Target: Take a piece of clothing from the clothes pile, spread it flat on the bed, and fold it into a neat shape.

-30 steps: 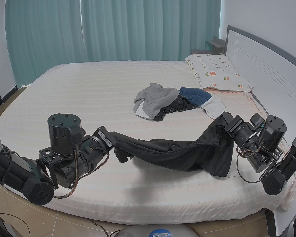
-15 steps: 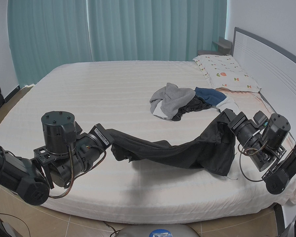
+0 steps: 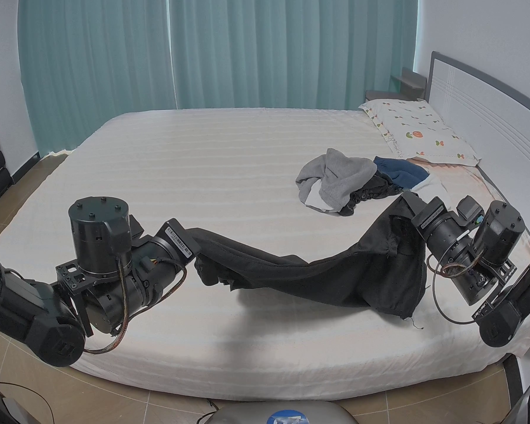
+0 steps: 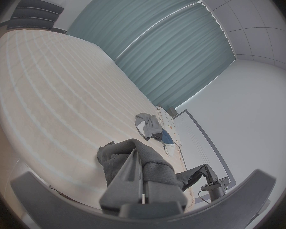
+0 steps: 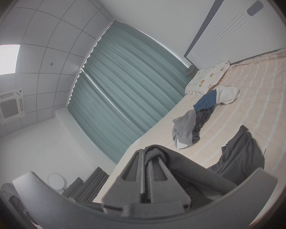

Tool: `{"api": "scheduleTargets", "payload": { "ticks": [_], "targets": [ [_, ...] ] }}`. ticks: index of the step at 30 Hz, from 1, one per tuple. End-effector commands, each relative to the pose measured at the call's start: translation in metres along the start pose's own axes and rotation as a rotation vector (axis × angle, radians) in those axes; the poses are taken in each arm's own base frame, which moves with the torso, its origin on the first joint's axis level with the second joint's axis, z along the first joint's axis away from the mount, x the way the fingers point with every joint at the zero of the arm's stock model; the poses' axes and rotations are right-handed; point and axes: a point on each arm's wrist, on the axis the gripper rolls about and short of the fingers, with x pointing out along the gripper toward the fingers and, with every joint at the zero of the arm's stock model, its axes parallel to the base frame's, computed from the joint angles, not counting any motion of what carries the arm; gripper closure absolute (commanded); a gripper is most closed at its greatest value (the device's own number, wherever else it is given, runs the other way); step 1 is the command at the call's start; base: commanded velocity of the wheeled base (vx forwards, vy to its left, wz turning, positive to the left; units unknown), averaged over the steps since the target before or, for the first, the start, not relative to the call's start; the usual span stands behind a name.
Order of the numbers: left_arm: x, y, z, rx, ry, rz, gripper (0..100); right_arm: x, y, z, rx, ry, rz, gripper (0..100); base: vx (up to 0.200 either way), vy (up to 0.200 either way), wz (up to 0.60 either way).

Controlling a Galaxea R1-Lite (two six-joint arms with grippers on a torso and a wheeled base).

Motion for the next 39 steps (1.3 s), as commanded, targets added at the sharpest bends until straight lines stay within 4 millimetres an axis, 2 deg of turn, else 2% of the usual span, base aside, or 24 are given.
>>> {"api": "scheduleTargets", "payload": {
  "ticks": [1, 26, 39],
  "targets": [
    [-0.0014, -0.0009, 0.0009, -0.001, -0.003, -0.004, 100, -0.0008, 0.0024, 0.0037, 0.006, -0.018, 0.015, 100, 0.0, 0.2, 0.0],
    [-0.0014, 0.0001, 0.0002, 0.002, -0.001, 0.0, 100, -0.0019, 0.0035, 0.0014, 0.029, 0.0, 0.028, 100, 0.0, 0.2, 0.0],
    [-0.0014, 0.0, 0.0003, 0.002, -0.002, -0.002, 100, -0.0046, 0.0083, 0.0026, 0.032, -0.001, 0.043, 100, 0.0, 0.0, 0.0]
  ]
}}
